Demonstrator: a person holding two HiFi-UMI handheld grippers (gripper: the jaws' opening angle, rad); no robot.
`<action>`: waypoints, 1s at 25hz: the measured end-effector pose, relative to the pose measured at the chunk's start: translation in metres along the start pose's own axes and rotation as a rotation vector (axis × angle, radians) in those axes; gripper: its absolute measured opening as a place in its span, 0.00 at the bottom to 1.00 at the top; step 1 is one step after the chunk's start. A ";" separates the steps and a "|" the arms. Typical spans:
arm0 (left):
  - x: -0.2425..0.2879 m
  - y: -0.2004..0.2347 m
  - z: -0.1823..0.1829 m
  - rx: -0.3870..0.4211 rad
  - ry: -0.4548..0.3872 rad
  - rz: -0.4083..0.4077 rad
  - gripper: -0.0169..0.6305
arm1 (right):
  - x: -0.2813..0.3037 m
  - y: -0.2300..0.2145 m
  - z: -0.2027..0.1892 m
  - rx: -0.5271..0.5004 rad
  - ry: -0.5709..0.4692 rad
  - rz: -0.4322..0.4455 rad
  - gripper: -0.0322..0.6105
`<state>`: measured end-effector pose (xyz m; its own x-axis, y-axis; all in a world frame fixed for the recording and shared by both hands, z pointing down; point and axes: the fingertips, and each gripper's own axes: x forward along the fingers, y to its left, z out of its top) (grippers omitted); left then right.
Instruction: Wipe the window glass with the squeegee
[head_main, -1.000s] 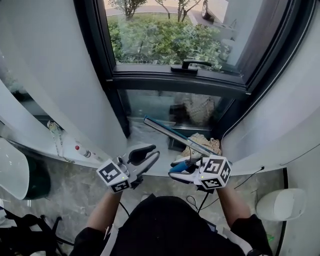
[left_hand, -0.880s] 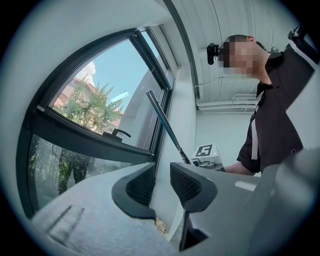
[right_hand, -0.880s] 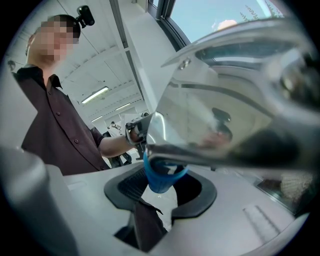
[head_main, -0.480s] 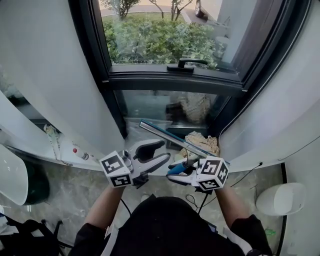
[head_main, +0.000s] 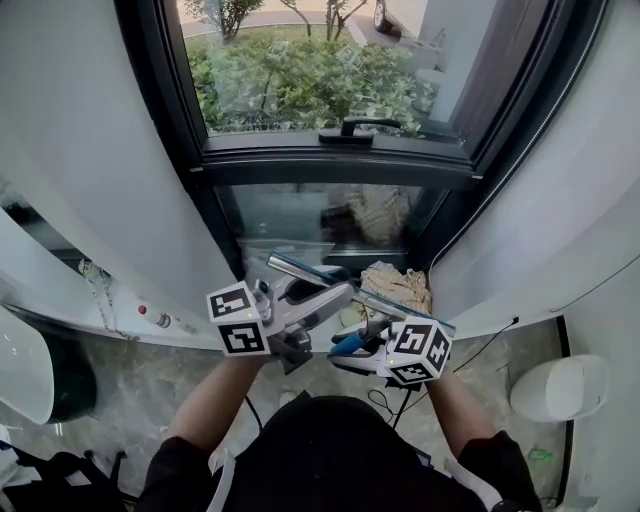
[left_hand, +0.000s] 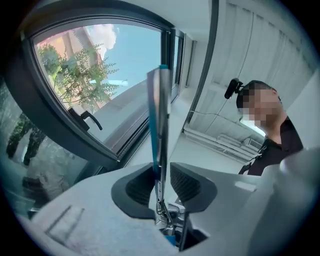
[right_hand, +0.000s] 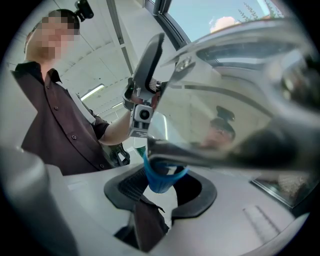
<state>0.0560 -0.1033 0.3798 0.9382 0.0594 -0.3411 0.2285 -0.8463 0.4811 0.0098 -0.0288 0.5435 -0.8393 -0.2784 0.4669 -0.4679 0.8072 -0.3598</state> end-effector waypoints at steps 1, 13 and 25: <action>0.001 0.001 -0.002 -0.013 0.005 -0.002 0.16 | 0.000 0.000 -0.001 -0.001 0.003 -0.001 0.28; -0.009 0.018 -0.006 -0.327 -0.104 0.028 0.06 | -0.005 -0.008 -0.005 -0.015 0.002 -0.041 0.28; -0.034 0.028 0.045 -0.576 -0.557 -0.005 0.06 | -0.043 -0.015 0.042 -0.065 -0.314 -0.070 0.29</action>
<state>0.0193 -0.1530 0.3690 0.7037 -0.3394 -0.6242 0.4732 -0.4315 0.7681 0.0414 -0.0514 0.4948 -0.8548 -0.4733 0.2130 -0.5174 0.8092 -0.2785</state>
